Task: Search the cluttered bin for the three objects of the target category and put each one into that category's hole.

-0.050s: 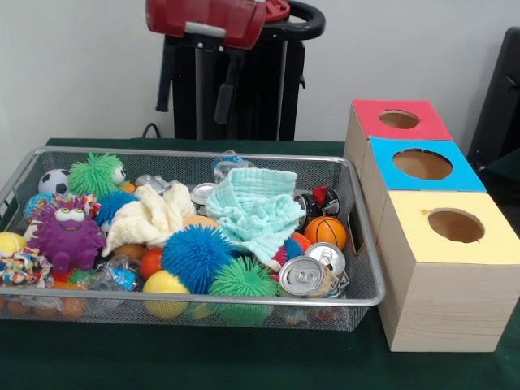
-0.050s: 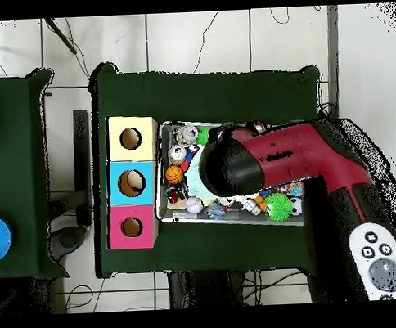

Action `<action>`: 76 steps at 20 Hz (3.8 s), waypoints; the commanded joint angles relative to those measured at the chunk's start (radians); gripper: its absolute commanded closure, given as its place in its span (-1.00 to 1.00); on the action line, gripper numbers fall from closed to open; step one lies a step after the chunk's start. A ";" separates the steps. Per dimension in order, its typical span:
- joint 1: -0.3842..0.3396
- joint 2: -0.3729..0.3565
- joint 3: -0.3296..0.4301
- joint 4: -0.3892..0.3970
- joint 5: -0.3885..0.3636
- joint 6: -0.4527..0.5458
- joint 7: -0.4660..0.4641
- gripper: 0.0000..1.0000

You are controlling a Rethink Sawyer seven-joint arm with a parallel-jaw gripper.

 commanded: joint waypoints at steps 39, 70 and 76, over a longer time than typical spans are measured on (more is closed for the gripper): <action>-0.139 0.229 0.064 -0.089 -0.181 -0.388 -0.110 -1.00; -0.164 0.413 0.037 -0.229 -0.216 -0.243 -0.144 -1.00; -0.159 0.399 0.034 -0.241 -0.216 -0.235 -0.159 -1.00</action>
